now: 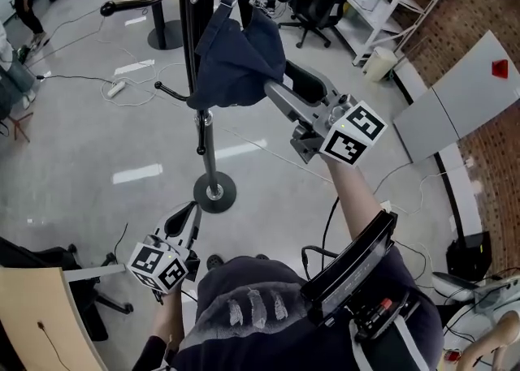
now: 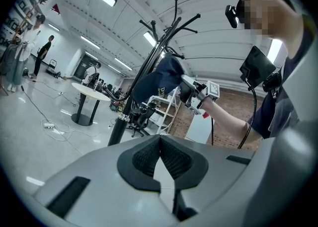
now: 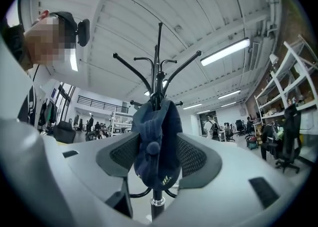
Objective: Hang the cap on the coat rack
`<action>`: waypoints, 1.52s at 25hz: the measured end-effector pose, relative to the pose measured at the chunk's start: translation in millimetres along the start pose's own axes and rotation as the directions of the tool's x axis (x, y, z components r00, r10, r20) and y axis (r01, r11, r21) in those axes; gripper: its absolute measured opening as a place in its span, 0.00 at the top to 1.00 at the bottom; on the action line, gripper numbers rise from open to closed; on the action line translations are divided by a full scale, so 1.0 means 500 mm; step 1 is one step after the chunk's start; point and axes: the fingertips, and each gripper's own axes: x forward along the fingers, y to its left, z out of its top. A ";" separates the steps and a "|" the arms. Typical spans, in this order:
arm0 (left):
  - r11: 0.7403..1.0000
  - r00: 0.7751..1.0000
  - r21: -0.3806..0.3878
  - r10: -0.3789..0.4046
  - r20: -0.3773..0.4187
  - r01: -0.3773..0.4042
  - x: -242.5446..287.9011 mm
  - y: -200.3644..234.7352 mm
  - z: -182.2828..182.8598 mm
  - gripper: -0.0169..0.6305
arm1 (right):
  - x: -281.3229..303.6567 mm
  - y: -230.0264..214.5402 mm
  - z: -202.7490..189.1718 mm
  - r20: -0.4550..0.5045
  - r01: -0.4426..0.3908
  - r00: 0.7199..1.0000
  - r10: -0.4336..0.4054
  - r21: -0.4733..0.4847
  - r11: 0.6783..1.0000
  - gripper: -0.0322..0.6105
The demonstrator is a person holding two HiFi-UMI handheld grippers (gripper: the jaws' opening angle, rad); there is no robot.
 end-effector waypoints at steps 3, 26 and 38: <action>1.000 1.000 -0.005 -0.003 -0.002 0.003 0.002 -0.002 0.000 0.96 | -0.028 -0.016 -0.007 0.005 0.029 1.000 -0.030 0.051 0.998 0.62; 0.997 0.995 0.042 -0.068 -0.067 0.071 0.098 -0.096 -0.008 0.96 | -0.167 0.074 -0.166 -0.127 -0.007 0.991 0.049 0.315 0.949 0.62; 0.992 0.992 0.102 -0.062 -0.110 0.073 0.137 -0.188 -0.028 0.96 | -0.269 0.128 -0.131 -0.044 -0.166 0.980 0.193 0.355 0.920 0.94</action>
